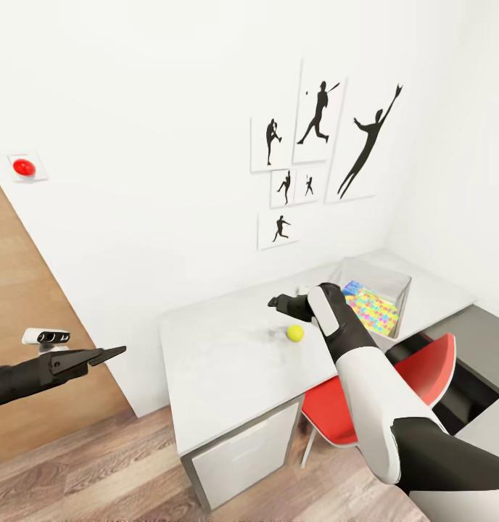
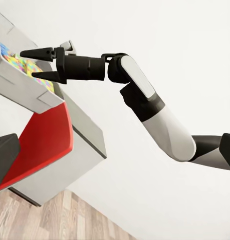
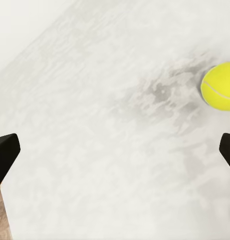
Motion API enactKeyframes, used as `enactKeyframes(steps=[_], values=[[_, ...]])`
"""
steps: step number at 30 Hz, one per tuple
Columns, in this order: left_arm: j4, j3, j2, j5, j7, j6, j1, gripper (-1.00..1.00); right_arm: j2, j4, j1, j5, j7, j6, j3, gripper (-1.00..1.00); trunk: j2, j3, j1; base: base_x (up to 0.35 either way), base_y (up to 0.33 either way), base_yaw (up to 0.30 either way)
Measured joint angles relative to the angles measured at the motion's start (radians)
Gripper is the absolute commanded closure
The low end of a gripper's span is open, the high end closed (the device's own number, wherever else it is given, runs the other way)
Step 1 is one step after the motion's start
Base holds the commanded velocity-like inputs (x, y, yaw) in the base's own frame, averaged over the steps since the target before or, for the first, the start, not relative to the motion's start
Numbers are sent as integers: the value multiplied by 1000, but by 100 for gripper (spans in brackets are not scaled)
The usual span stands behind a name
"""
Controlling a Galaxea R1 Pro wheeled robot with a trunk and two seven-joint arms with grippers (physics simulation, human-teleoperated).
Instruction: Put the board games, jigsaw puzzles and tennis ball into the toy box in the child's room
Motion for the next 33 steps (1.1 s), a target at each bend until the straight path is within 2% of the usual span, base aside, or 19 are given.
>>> enactKeyframes(steps=[6,11,16,33], values=[[0,0,0,-1,0,0,0,-100,0,1,0,29,-45,-19,1,-100,0,-10,0,0,0,0],[0,0,0,-1,0,0,0,-100,0,2,0,38,-110,-52,0,-100,0,-18,0,0,0,0],[0,0,0,-1,0,0,0,-100,0,3,-1,40,-138,-63,0,-100,0,-26,0,0,0,0],[0,0,0,-1,0,0,0,-100,0,9,0,41,-148,-101,5,-100,0,-53,0,0,0,0]])
